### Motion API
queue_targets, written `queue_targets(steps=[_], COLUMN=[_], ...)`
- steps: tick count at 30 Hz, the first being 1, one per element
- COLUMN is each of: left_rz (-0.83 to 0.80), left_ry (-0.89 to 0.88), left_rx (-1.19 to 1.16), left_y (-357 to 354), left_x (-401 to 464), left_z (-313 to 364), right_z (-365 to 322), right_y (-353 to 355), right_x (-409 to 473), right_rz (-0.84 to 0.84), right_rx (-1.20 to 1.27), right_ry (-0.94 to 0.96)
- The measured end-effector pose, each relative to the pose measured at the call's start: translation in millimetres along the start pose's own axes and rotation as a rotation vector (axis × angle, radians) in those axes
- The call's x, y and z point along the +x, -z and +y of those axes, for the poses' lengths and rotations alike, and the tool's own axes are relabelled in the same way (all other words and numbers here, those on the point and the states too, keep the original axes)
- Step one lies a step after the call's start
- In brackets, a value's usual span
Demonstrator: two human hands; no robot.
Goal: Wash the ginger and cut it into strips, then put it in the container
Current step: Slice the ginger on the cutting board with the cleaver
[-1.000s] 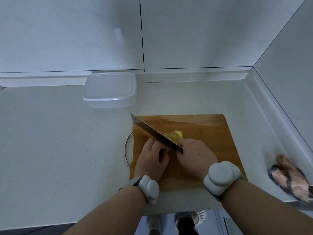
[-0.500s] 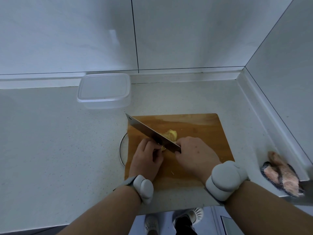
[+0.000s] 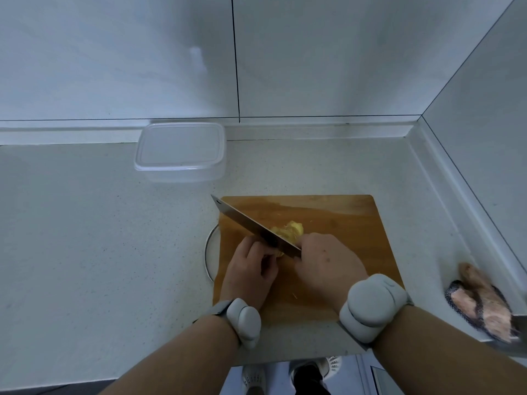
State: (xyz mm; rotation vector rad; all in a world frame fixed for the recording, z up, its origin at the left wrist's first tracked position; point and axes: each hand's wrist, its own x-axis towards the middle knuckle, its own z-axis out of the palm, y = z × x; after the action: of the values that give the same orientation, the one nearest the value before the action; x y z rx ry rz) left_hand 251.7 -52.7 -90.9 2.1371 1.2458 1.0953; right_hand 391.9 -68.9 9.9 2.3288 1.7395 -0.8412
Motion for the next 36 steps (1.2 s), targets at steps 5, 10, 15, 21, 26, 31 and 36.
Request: queue_targets(steps=[5,10,15,21,26,31,36], left_rz=[0.004,-0.018,-0.009,-0.032,-0.058,-0.076,-0.103], left_ry=[-0.012,0.009,0.005,0.023,0.042,0.033,0.028], left_rx=[-0.013,0.014,0.006,-0.012,-0.009,0.042,0.09], left_y=[0.0,-0.4,-0.7,-1.4,-1.1,-1.1,2.1], left_x=[0.1,-0.9,-0.5,0.4,0.4,-0.8,-0.8], left_z=[-1.0,-2.2,-2.0,-0.7,2.6,2.9,6.1], right_z=[-1.1,-1.6,-2.6,0.4,1.3,2.2,2.6], right_y=[-1.9,-3.4,-9.6,-10.8,-9.5,-8.4,-9.8], right_x=[2.3,5.2,10.0,13.3,13.2,16.7,16.3], right_rz=[-0.01,-0.002,-0.014,0.001,-0.014,-0.037,-0.037], right_rx=[-0.006,-0.023,-0.025,0.015,0.03,0.058,0.054], right_ry=[0.004,0.017,0.04,0.034,0.043,0.018,0.025])
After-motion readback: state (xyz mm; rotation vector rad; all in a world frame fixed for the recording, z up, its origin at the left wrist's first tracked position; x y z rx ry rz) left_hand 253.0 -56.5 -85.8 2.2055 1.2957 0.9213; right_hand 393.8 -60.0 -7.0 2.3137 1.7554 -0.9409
